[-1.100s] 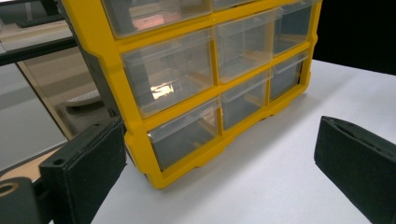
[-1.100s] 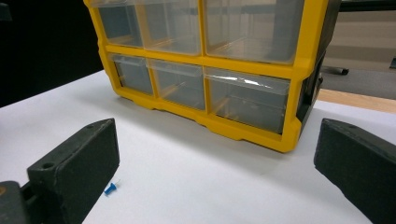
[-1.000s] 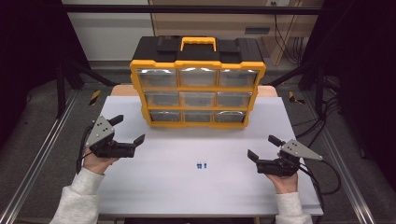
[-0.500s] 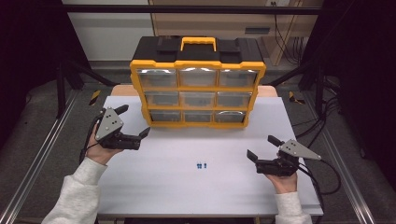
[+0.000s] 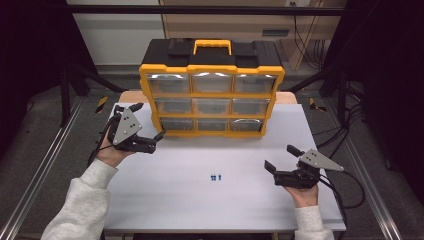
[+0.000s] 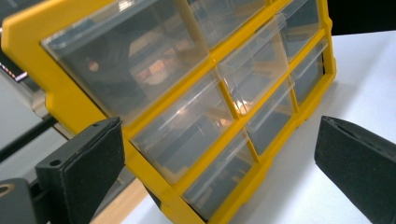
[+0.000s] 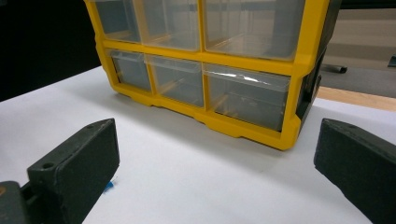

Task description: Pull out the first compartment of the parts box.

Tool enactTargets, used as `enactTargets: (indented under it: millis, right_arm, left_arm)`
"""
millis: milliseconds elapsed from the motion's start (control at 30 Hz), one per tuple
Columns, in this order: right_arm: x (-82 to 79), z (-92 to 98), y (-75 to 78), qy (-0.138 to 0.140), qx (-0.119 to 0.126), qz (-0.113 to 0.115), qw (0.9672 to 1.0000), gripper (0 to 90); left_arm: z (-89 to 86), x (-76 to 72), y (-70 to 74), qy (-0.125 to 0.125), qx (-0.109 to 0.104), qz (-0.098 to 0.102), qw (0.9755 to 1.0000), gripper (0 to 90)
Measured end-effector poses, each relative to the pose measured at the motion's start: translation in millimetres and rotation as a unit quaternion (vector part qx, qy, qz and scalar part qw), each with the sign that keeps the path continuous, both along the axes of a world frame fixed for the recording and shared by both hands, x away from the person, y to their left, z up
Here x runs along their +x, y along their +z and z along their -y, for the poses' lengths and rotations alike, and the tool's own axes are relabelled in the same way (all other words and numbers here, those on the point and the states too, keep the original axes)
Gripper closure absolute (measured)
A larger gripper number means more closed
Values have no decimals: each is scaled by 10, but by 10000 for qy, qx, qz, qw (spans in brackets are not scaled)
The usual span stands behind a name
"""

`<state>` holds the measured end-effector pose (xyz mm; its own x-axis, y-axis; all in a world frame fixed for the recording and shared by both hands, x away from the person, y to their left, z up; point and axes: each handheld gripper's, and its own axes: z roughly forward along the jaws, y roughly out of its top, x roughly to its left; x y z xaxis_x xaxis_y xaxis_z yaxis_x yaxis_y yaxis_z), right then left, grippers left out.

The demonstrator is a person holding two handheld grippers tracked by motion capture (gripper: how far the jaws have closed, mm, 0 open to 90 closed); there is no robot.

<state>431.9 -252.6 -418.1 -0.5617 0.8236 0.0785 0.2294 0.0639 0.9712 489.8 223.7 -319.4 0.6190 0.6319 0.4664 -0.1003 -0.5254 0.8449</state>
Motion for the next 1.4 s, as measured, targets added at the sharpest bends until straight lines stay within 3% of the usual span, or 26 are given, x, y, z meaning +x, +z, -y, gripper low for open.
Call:
enactTargets:
  millis: [267, 367, 567, 633, 733, 767, 867, 1233, 1300, 1333, 1400]
  right_arm:
    - [2, -5, -3, 11, 19, -8, 10000, 6]
    - [2, -4, -3, 13, 13, -3, 10000, 6]
    - [2, -6, -4, 13, 12, -9, 10000, 6]
    - [2, -6, -4, 14, 13, -8, 10000, 6]
    - [2, -6, -4, 11, 8, -8, 10000, 6]
    - [4, -5, -5, 4, -11, -6, 10000, 6]
    - [2, -5, -4, 12, 8, -12, 10000, 6]
    - [3, -4, -5, 7, -12, 2, 10000, 6]
    - [2, -3, -4, 9, 3, -2, 10000, 6]
    - [3, -4, -4, 7, 4, -4, 10000, 6]
    - [0, -6, -5, 0, -16, -39, 10000, 6]
  left_arm:
    - [64, 50, 91, -113, 259, 176, 9994, 14]
    - [105, 79, 142, -78, 519, 273, 9982, 15]
    - [146, 116, 219, -59, 772, 453, 9960, 19]
    - [167, 142, 269, -81, 910, 604, 9940, 23]
    - [174, 151, 292, -96, 1001, 674, 9926, 28]
    - [186, 168, 318, -107, 1138, 784, 9904, 30]
    - [201, 201, 349, -104, 1286, 872, 9878, 34]
    - [235, 308, 414, -129, 1632, 1161, 9797, 51]
    - [239, 329, 405, -152, 1716, 1198, 9777, 53]
    - [240, 342, 410, -149, 1831, 1252, 9750, 55]
    - [253, 369, 413, -127, 1902, 1295, 9731, 61]
